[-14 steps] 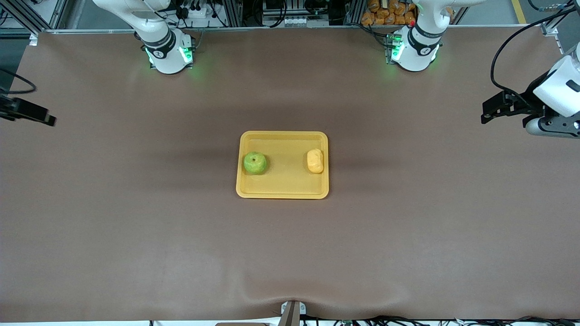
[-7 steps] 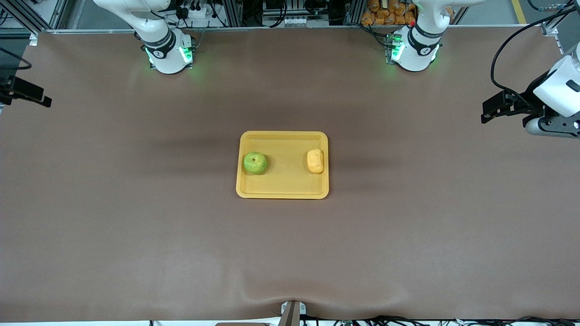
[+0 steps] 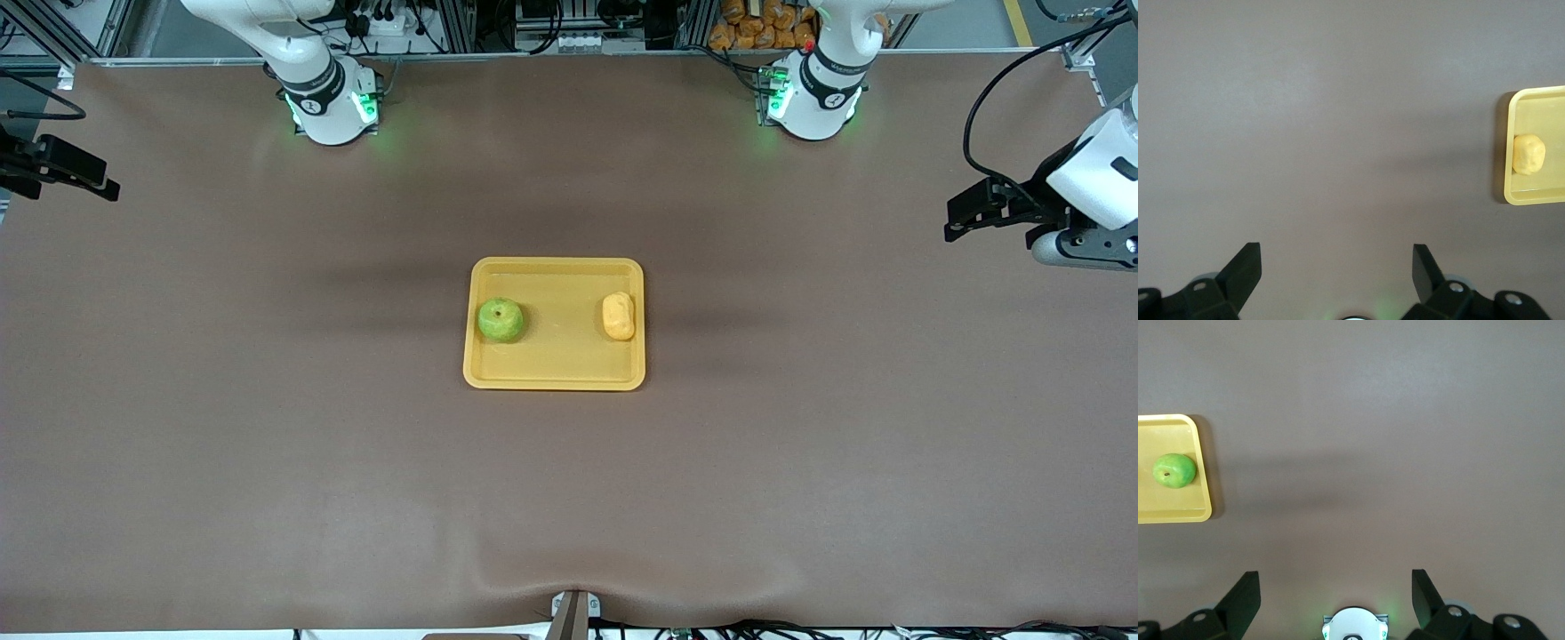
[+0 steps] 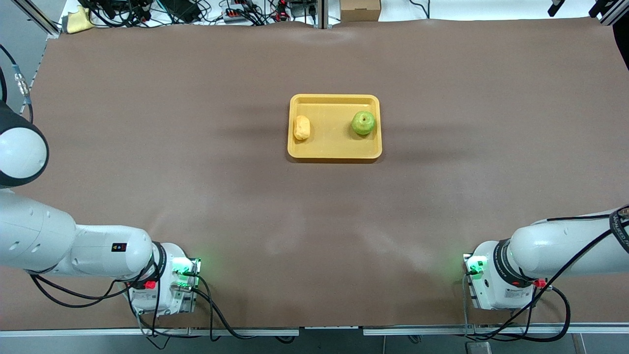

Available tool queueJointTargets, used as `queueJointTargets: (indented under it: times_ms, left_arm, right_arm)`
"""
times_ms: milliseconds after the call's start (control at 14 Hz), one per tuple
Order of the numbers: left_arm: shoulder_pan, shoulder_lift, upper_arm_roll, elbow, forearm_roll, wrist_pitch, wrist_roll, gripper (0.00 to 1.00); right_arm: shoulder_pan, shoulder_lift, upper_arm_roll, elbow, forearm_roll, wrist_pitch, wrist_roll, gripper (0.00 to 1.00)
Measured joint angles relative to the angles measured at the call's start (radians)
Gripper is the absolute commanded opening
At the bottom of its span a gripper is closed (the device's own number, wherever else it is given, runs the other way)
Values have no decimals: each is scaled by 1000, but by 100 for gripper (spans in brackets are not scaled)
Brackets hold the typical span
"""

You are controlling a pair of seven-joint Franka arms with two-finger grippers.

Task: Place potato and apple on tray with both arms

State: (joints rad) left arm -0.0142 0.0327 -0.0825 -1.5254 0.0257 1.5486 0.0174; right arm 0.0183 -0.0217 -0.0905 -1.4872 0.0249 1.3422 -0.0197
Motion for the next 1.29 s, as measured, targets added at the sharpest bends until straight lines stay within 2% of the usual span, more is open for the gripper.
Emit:
queueJointTargets:
  times_ms: [1286]
  left_arm:
    - [2,0,2,0,0,0,0,100]
  right_arm:
    - [6,-2,2,18,-31,24,-54,100]
